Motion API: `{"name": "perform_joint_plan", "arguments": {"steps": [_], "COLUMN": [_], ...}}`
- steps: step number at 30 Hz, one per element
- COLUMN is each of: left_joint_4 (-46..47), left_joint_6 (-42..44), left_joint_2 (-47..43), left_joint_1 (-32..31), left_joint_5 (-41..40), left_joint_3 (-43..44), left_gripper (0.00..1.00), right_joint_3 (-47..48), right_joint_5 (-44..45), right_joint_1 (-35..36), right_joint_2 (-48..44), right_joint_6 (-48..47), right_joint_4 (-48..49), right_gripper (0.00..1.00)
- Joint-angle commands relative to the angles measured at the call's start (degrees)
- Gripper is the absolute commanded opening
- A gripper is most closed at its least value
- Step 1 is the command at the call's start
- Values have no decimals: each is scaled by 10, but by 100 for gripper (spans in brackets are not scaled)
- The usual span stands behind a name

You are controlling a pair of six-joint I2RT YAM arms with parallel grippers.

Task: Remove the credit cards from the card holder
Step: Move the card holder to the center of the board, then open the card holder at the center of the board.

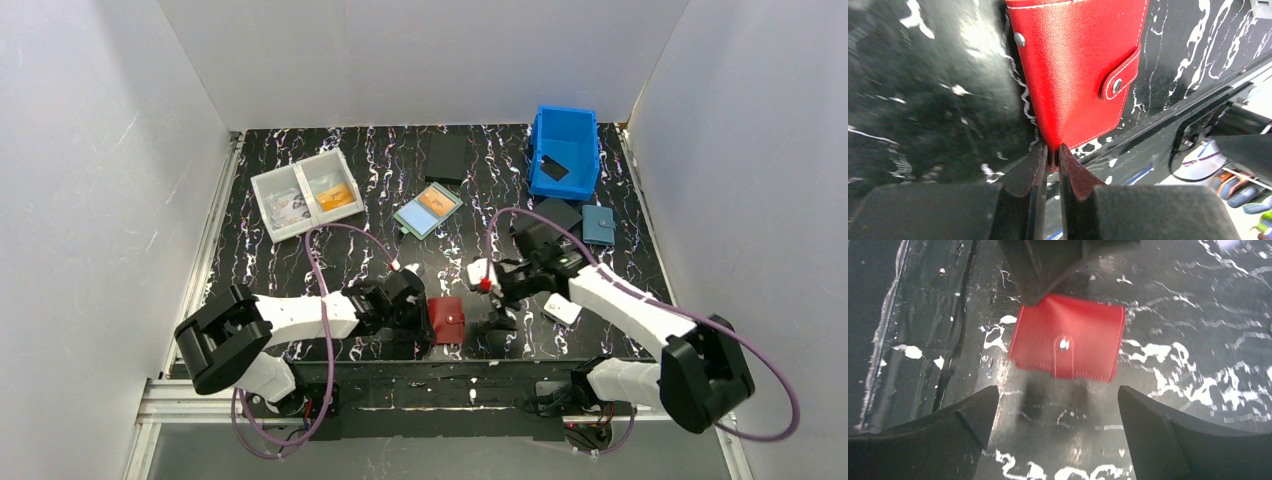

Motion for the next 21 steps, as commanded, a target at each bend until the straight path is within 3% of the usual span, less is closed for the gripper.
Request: {"name": "perform_joint_plan", "arguments": {"steps": [1, 8, 21], "left_joint_4": [23, 28, 31], "left_joint_6": [-175, -282, -266], "left_joint_2": [21, 47, 51], "left_joint_1": [-45, -74, -89], "left_joint_5": [-83, -96, -89], "left_joint_3": [13, 34, 50], "left_gripper": [0, 0, 0], "right_joint_3": [-19, -53, -67], "right_joint_5": [78, 91, 133], "right_joint_1": [69, 99, 123], "right_joint_2": [28, 36, 56], "right_joint_6": [3, -3, 37], "right_joint_4": [106, 127, 198], "right_gripper": [98, 96, 79]}}
